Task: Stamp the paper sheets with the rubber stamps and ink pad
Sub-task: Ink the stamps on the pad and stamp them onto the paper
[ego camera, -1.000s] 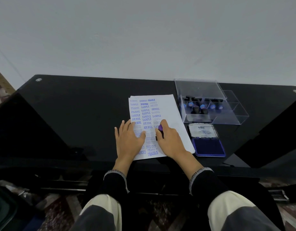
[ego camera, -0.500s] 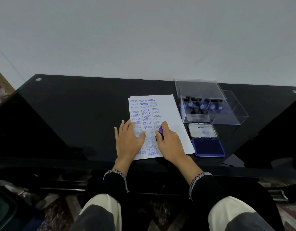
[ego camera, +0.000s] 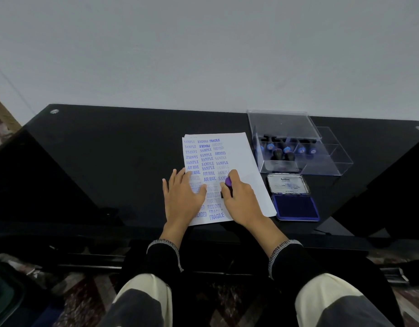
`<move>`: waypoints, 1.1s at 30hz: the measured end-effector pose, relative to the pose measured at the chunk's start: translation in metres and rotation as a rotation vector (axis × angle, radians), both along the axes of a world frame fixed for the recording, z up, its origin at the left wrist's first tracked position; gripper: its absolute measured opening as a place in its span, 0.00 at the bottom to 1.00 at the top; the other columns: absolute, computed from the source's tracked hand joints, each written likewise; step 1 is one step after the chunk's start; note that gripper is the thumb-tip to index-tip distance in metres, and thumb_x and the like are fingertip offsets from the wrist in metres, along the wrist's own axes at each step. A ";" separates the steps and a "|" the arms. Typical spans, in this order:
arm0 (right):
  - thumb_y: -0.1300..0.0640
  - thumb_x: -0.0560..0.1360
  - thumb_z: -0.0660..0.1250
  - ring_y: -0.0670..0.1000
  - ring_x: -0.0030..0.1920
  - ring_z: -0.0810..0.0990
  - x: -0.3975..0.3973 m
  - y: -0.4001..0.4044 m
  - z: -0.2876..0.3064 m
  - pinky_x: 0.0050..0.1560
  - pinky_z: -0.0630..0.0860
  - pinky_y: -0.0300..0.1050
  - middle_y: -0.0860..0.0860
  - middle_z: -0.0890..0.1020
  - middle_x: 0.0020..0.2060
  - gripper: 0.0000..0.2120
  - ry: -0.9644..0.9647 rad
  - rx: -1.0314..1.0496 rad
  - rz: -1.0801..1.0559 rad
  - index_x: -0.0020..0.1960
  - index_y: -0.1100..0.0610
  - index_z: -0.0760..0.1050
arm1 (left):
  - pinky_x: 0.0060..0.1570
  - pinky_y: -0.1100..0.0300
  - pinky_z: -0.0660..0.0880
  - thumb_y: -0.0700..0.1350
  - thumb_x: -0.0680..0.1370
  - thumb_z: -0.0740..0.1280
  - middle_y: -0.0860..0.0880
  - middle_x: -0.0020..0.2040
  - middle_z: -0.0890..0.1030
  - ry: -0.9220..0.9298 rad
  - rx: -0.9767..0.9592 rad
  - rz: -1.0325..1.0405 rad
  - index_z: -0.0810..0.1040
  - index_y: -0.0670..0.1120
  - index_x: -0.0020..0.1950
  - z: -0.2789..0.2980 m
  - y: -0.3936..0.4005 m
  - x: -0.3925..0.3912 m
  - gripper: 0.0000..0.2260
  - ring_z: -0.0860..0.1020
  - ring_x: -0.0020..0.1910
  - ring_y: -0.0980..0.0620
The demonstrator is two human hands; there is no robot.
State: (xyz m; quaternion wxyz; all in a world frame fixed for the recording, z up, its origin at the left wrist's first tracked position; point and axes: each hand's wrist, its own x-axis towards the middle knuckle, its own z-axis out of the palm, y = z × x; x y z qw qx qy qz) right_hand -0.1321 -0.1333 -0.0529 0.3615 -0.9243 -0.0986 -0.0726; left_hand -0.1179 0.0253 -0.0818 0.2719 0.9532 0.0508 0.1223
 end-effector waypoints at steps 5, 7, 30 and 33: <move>0.55 0.81 0.57 0.52 0.31 0.68 -0.001 0.000 0.001 0.29 0.61 0.44 0.47 0.68 0.31 0.08 -0.025 -0.083 0.012 0.48 0.54 0.58 | 0.75 0.48 0.43 0.57 0.78 0.64 0.49 0.75 0.65 -0.001 0.004 0.003 0.67 0.45 0.73 0.001 0.000 0.000 0.27 0.54 0.78 0.50; 0.55 0.80 0.57 0.51 0.30 0.67 0.000 0.000 0.001 0.30 0.62 0.45 0.47 0.68 0.31 0.08 -0.016 -0.051 0.011 0.47 0.54 0.59 | 0.75 0.48 0.43 0.57 0.78 0.64 0.50 0.75 0.65 0.000 0.005 0.004 0.67 0.45 0.73 0.001 0.000 0.000 0.27 0.54 0.78 0.50; 0.54 0.81 0.59 0.51 0.32 0.72 0.001 -0.005 -0.001 0.35 0.70 0.46 0.51 0.72 0.33 0.08 0.007 0.066 0.016 0.46 0.54 0.61 | 0.75 0.47 0.43 0.58 0.78 0.63 0.51 0.76 0.64 0.031 0.002 0.005 0.67 0.47 0.73 0.003 0.000 0.002 0.27 0.55 0.77 0.52; 0.57 0.80 0.61 0.44 0.30 0.65 0.001 -0.010 -0.001 0.33 0.64 0.35 0.47 0.67 0.31 0.10 0.021 0.334 -0.143 0.42 0.55 0.62 | 0.75 0.47 0.43 0.58 0.78 0.63 0.52 0.76 0.64 0.034 -0.003 -0.003 0.67 0.47 0.73 0.003 0.000 0.002 0.27 0.55 0.77 0.53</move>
